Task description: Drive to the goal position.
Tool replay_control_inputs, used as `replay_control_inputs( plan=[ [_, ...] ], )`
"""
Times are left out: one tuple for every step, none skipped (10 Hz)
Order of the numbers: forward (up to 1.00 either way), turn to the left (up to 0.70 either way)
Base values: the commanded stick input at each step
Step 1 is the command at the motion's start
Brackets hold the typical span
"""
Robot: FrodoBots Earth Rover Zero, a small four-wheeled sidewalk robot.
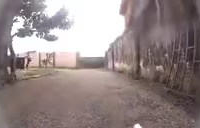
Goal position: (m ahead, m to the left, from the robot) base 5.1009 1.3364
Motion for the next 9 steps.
replay_control_inputs(
  plan=[
    [0.70,0.00],
    [0.70,0.00],
    [0.70,0.00],
    [0.70,0.00],
    [0.70,0.00],
    [0.70,0.07],
    [0.70,0.29],
    [0.70,0.35],
    [0.70,0.35]
  ],
)
